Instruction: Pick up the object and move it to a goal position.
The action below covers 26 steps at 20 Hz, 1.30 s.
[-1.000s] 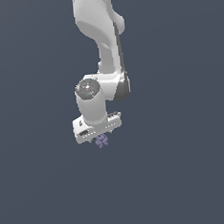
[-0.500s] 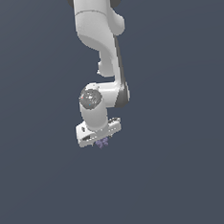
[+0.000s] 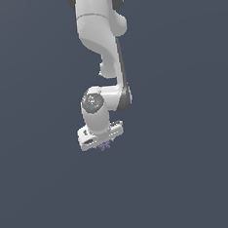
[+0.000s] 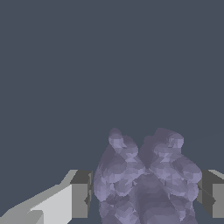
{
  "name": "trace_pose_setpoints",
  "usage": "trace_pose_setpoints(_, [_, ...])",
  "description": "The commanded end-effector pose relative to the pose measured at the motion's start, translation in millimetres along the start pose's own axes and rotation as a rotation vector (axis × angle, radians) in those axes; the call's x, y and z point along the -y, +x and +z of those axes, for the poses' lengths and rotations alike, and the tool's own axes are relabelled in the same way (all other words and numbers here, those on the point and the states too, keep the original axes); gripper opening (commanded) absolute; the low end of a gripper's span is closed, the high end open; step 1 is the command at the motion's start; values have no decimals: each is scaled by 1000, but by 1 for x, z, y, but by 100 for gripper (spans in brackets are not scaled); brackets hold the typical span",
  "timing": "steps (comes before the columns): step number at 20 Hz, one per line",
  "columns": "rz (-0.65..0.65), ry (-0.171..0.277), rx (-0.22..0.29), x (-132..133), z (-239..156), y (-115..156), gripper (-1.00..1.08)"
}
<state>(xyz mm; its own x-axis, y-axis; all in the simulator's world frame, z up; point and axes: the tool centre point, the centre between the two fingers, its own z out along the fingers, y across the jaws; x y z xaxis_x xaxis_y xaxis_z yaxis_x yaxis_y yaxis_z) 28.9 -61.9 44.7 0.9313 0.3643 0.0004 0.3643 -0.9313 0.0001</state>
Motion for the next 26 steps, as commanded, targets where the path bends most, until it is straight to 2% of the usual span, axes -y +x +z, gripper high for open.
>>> trace_pose_setpoints(1, [0, 0, 0, 0, 0, 0, -100])
trace_pose_setpoints(9, [0, 0, 0, 3, 0, -1, -100])
trace_pose_setpoints(15, [0, 0, 0, 22, -3, -5, -100])
trace_pose_setpoints(21, [0, 0, 0, 61, -9, -15, -100])
trace_pose_setpoints(26, [0, 0, 0, 111, -17, -26, -100])
